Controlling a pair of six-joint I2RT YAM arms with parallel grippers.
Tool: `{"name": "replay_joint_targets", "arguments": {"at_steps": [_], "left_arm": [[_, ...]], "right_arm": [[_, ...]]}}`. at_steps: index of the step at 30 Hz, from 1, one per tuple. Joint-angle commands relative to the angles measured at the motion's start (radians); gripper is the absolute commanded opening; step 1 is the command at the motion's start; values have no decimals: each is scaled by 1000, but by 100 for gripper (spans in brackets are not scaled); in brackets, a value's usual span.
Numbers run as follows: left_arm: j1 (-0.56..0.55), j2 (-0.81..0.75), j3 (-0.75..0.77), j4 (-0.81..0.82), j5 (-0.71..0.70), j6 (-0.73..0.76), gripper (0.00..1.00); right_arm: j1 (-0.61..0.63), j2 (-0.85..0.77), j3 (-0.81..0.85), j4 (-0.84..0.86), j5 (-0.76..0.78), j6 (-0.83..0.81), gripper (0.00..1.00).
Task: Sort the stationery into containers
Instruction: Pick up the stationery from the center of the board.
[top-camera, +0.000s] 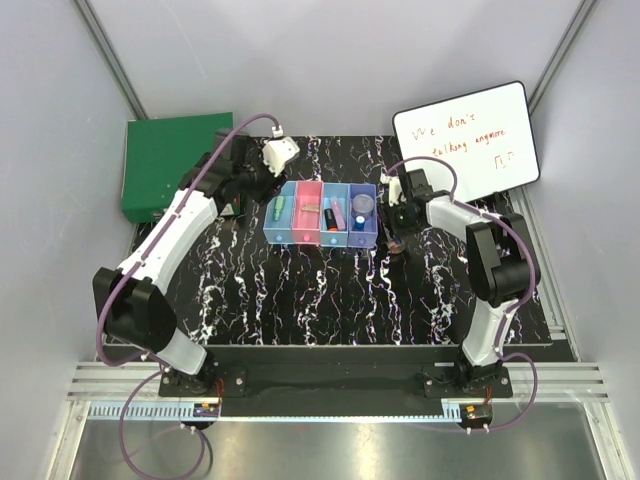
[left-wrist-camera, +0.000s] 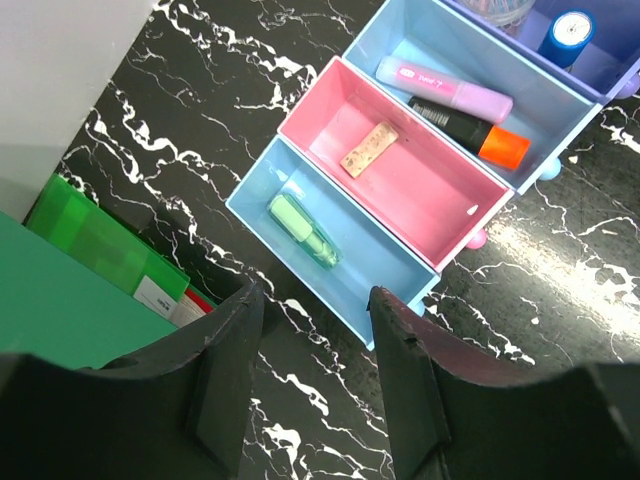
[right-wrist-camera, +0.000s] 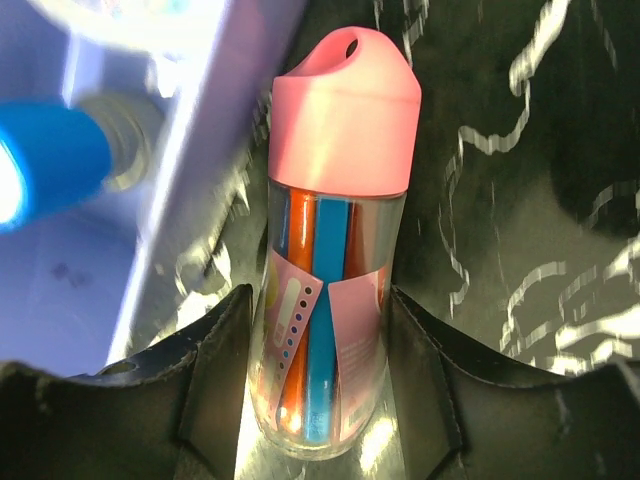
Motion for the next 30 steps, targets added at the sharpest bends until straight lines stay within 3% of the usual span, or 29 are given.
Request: {"name": "replay_joint_targets", "arguments": {"at_steps": [1, 11, 16, 22, 30], "left_arm": [[10, -34, -7, 26, 48, -2, 52], [20, -16, 11, 24, 92, -8, 52], [24, 27, 37, 0, 198, -43, 52], [26, 110, 119, -42, 383, -109, 52], [12, 303, 322, -109, 724, -201, 52]], "right_arm": [[7, -140, -76, -30, 58, -27, 6], [7, -331, -179, -52, 113, -103, 0], [7, -425, -200, -50, 164, -203, 0], [20, -533, -262, -29, 228, -347, 0], [122, -696, -372, 131, 321, -686, 0]]}}
